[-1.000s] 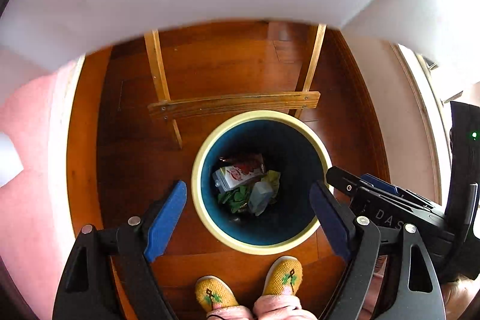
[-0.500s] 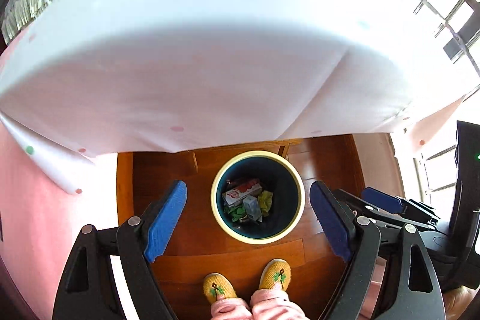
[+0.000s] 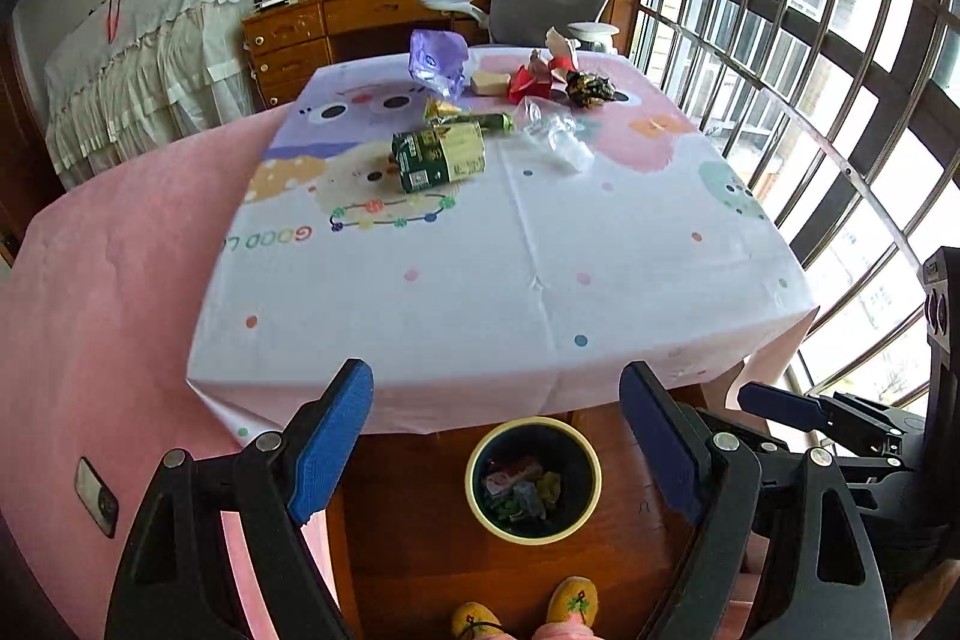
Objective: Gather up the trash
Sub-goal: 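Raise both tools back over the table, then grasp the green Dubai Style chocolate box with the right gripper, then grasp the green cracker packet with the left gripper while the right gripper holds the box, then carry both items over the bin and open both grippers to drop them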
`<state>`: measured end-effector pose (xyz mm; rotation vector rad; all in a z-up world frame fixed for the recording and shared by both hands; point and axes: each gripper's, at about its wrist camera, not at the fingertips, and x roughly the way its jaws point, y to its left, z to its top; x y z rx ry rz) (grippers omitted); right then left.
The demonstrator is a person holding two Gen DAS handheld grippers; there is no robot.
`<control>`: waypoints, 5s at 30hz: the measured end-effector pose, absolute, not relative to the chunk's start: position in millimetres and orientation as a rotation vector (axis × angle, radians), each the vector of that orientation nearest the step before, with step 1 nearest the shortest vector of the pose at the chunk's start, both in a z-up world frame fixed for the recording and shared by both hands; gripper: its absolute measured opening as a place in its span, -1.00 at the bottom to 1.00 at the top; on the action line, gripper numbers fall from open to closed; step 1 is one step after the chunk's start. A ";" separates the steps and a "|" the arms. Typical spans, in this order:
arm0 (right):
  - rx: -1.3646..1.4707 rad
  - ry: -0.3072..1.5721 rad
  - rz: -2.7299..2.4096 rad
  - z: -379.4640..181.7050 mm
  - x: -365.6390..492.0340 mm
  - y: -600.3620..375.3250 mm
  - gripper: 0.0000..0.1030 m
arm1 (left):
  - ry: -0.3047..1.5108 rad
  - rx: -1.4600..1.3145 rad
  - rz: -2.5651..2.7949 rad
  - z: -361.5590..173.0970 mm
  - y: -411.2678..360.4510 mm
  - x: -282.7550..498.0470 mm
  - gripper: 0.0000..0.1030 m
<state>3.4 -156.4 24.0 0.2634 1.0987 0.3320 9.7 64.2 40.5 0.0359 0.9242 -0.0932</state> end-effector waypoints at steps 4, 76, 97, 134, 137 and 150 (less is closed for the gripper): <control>0.247 1.036 0.382 65.1 9.7 -156.6 0.15 | 0.884 0.074 -0.077 86.7 59.7 2.1 0.66; 0.563 1.194 0.426 -79.2 370.9 2.1 -0.75 | 1.267 0.135 -0.355 -83.2 189.5 435.0 -0.45; 0.620 1.101 -0.021 -41.9 285.8 -104.5 -0.77 | 1.150 0.518 -0.783 -48.2 84.5 471.7 0.46; 0.425 1.134 0.311 -0.9 210.2 -110.4 -0.77 | 1.252 0.156 -0.490 -22.7 109.0 323.1 -0.59; 0.361 1.132 0.396 7.8 179.2 -121.1 -0.77 | 1.225 0.080 -0.418 -12.8 98.9 279.5 -0.59; 0.263 1.178 0.568 8.2 37.6 -188.6 -0.77 | 1.263 0.003 -0.289 -33.2 23.7 90.2 -0.59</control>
